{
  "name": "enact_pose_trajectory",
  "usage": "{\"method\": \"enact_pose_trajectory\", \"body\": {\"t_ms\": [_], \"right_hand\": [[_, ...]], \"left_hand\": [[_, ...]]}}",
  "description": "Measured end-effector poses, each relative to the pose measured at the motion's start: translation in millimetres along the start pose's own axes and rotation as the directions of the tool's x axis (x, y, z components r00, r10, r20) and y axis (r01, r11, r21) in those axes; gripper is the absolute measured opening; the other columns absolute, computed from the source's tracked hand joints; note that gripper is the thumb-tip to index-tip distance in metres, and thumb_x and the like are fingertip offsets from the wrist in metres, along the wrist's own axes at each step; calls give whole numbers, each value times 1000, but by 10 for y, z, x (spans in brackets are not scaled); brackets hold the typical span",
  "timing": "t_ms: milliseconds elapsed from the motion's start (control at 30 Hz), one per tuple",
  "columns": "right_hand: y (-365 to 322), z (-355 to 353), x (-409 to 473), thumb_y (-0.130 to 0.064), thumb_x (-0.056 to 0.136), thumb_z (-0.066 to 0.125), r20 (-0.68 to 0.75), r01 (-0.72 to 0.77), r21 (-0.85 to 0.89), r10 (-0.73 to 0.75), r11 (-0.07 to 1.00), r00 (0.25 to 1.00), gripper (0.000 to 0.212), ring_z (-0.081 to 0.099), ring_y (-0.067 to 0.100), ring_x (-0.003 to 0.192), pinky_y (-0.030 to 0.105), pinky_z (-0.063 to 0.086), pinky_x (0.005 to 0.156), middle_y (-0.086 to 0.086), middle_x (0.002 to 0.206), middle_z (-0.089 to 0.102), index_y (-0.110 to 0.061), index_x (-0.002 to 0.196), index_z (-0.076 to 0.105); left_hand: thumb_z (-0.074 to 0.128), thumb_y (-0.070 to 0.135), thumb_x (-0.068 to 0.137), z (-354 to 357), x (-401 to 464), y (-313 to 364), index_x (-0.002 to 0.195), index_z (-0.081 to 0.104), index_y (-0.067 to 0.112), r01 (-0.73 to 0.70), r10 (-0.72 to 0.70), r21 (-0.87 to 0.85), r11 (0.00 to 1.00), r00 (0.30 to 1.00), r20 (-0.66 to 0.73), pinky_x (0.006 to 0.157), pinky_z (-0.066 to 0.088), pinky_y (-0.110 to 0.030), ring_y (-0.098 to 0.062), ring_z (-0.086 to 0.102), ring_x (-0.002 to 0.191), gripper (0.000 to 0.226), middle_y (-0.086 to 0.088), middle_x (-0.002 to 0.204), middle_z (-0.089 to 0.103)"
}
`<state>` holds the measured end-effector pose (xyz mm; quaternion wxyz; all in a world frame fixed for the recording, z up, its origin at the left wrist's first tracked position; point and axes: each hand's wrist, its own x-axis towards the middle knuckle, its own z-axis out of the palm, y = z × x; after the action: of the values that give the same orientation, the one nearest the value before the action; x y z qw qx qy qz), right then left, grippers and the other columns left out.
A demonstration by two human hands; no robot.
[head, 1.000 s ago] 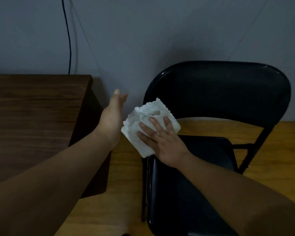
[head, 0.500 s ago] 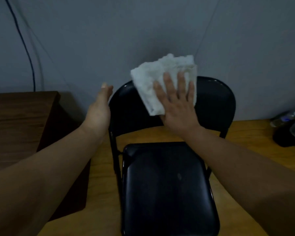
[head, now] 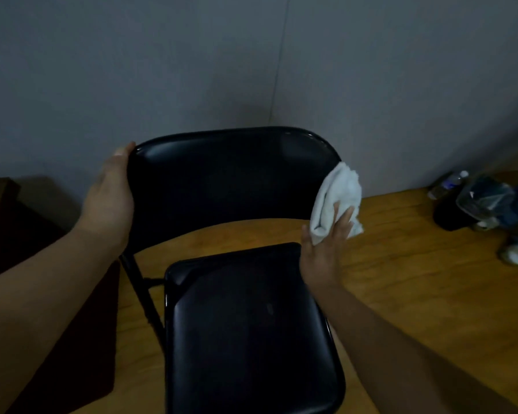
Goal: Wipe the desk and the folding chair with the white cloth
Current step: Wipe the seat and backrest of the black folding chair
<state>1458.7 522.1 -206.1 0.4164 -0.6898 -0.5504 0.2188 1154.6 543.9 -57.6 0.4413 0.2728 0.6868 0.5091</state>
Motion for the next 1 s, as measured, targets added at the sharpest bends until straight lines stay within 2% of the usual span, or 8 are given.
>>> {"method": "enact_pose_trajectory", "body": {"t_ms": [167, 367, 533, 633, 733, 833, 900, 1000], "right_hand": [[-170, 245, -148, -54, 102, 45, -4, -492, 311, 519, 813, 855, 79, -11, 27, 158, 59, 8, 126, 5, 172, -16, -52, 149, -19], [-821, 275, 360, -55, 103, 43, -117, -470, 421, 560, 776, 820, 87, -11, 28, 158, 58, 8, 125, 9, 172, -10, -27, 161, -16], [-1330, 377, 640, -57, 99, 36, -153, 1, -19, -4, 1000, 988, 79, -20, 44, 154, 68, 0, 122, 11, 172, -9, -37, 154, -18], [-1330, 366, 722, -56, 97, 36, 124, 458, -398, -448, 795, 885, 76, -15, 48, 154, 70, -7, 120, 9, 173, -1, -30, 163, 10], [-1178, 212, 861, -57, 97, 43, 235, 584, -508, -551, 633, 801, 77, -3, 46, 156, 71, -1, 120, 7, 172, 10, -29, 163, 17], [-960, -23, 1015, -52, 98, 42, 78, 361, -472, -370, 804, 926, 75, 16, 42, 154, 63, 8, 123, 10, 168, 24, -20, 161, 21], [-752, -199, 1046, -53, 102, 45, -35, 49, -168, -56, 985, 998, 72, 35, 39, 146, 54, 30, 119, 17, 157, 39, -10, 157, 27], [-421, -382, 903, -58, 104, 41, 78, -410, 203, 403, 889, 912, 68, 53, 31, 130, 39, 45, 98, 11, 143, 53, -12, 154, 36]], "left_hand": [[65, 76, 70, 13, 21, -24, 96, 76, 45, 72, -74, -49, 996, 997, -38, 87, 57, -40, -16, 72, 97, 42, 12, 102, 76], [49, 68, 86, 23, -6, -14, 91, 76, 53, -20, 20, -64, 998, 1000, -4, 76, 53, -27, 0, 71, 87, 31, 24, 86, 74], [47, 68, 86, 0, -21, -7, 83, 74, 49, -42, 43, -47, 998, 999, 26, 71, 52, -19, 11, 69, 72, 33, 28, 78, 73], [46, 65, 92, -24, -15, 1, 93, 73, 51, -34, 37, -69, 997, 998, 56, 78, 50, -21, 8, 67, 83, 31, 25, 91, 72], [46, 65, 94, -57, -5, 7, 107, 72, 53, -25, 28, -55, 998, 997, 67, 87, 51, -28, -3, 65, 103, 32, 20, 109, 69], [46, 64, 94, -68, -15, 22, 100, 74, 55, -30, 34, -54, 998, 997, 71, 96, 51, -35, -8, 64, 107, 30, 19, 107, 70], [43, 62, 97, -69, -16, 22, 105, 73, 54, -34, 38, -49, 998, 997, 71, 104, 49, -40, -10, 63, 114, 32, 16, 115, 69], [41, 59, 99, -73, 2, 12, 112, 70, 50, -56, 60, -58, 997, 996, 66, 114, 42, -44, -14, 59, 124, 33, 14, 124, 66]]}}
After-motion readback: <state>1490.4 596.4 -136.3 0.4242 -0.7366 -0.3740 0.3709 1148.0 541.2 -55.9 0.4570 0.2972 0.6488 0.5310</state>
